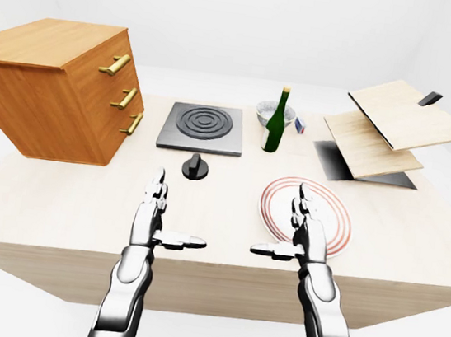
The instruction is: Turn on the stove.
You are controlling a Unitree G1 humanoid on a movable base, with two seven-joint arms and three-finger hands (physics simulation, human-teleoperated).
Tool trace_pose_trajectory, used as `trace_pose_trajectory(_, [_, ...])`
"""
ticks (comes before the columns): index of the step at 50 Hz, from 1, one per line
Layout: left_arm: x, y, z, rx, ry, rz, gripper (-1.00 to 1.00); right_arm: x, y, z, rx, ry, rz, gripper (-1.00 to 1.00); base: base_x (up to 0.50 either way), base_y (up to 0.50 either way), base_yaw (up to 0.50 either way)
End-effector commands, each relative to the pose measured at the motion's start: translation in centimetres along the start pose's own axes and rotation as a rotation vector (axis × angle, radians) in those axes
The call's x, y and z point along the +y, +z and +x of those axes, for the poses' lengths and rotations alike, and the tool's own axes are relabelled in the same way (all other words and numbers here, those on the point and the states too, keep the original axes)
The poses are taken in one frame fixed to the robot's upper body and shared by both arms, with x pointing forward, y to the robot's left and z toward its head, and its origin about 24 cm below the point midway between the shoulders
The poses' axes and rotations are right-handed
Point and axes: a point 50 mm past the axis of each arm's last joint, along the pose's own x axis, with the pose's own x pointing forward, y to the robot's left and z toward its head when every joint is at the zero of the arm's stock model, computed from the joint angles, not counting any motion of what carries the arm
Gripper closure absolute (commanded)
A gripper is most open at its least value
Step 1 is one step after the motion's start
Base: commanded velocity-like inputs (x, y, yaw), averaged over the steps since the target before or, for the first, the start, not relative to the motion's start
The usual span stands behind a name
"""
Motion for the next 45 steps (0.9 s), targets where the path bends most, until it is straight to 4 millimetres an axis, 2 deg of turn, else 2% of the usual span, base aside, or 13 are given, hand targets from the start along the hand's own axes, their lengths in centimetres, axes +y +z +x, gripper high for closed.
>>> trace_pose_trajectory(1, [0.87, 0.37, -0.20, -0.008, 0.006, -0.002, -1.00, -0.70, 0.04, 0.03, 0.024, -0.010, -0.009, -1.00, 0.00, 0.00, 0.00])
trace_pose_trajectory(15, [0.81, 0.22, -0.16, -0.007, 0.005, 0.001, -1.00, -0.51, -0.02, -0.11, 0.041, 0.012, -0.003, -1.00, 0.01, 0.00, 0.00])
trace_pose_trajectory(42, [0.98, 0.25, -0.03, -0.005, 0.008, 0.000, -1.00, -0.54, 0.06, -0.13, 0.037, 0.018, 0.009, -1.00, 0.40, 0.00, 0.00])
trace_pose_trajectory(45, [1.04, 0.29, -0.03, -0.006, 0.010, 0.000, -1.00, -0.50, 0.14, -0.25, 0.027, 0.017, 0.006, -1.00, 0.00, 0.00, 0.00])
